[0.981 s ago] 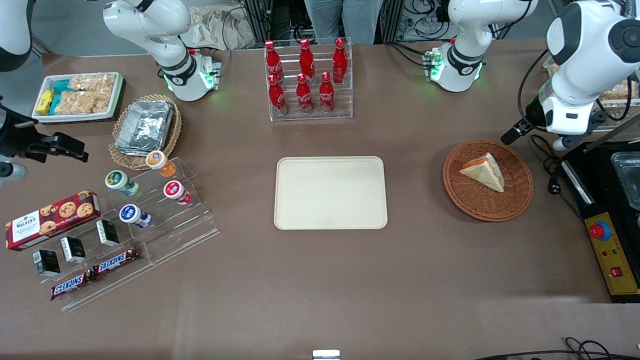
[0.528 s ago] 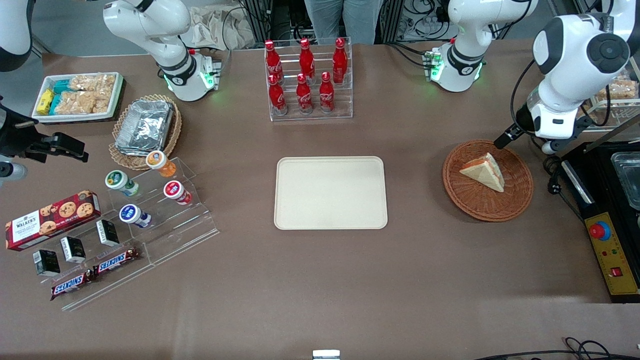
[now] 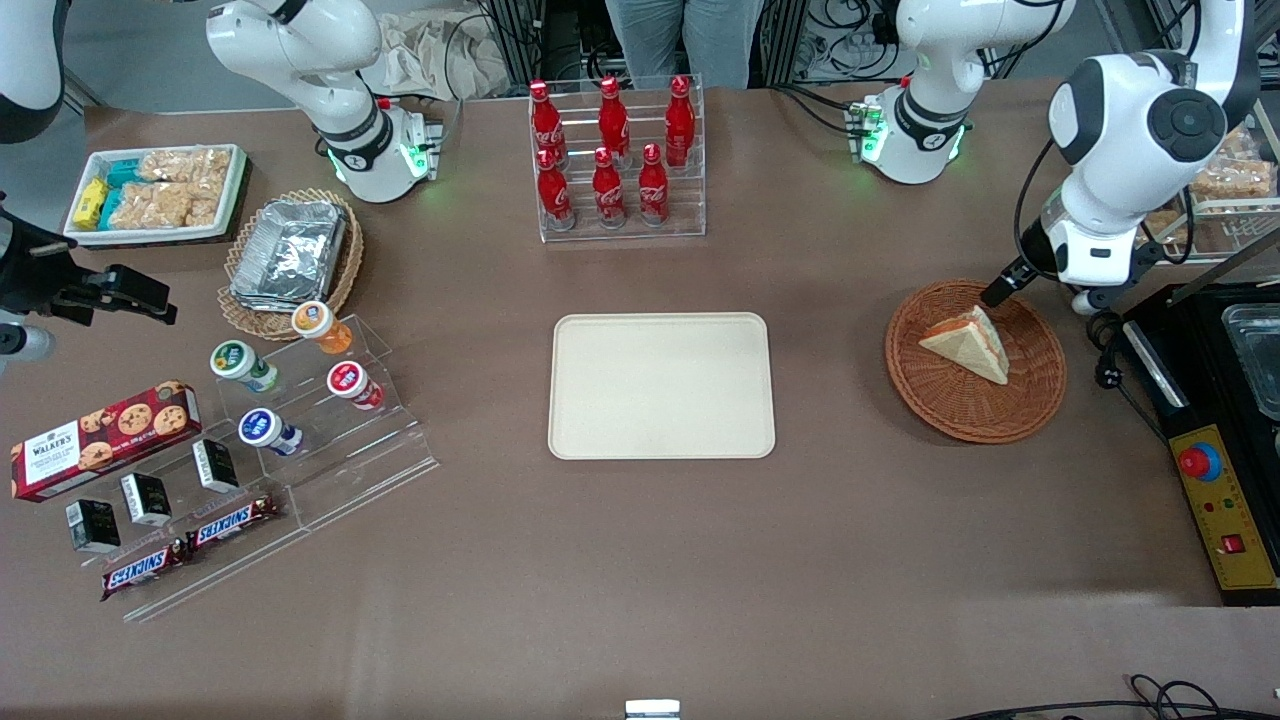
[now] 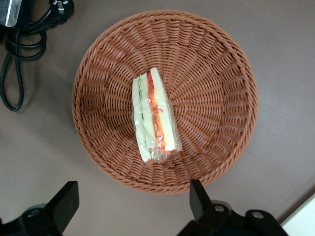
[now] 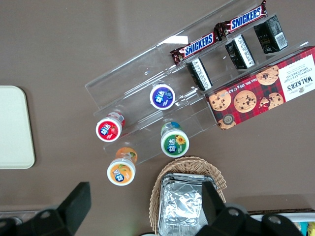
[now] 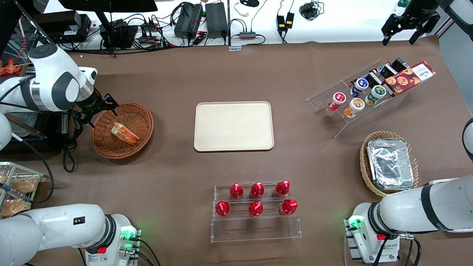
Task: Place sandwich from basket to tray
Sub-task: 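Lower the open left gripper down onto the sandwich in the basket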
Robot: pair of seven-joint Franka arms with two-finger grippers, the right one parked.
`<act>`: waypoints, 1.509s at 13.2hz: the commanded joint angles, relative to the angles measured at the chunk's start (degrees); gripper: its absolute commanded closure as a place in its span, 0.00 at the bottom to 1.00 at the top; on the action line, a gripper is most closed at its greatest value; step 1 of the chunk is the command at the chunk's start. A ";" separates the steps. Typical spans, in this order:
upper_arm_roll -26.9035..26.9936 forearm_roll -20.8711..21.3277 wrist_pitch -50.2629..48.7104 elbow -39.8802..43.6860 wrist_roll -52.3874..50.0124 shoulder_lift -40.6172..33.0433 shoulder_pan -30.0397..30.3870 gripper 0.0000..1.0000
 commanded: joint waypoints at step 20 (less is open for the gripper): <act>-0.63 -0.34 20.26 -6.10 -6.35 11.80 0.18 0.00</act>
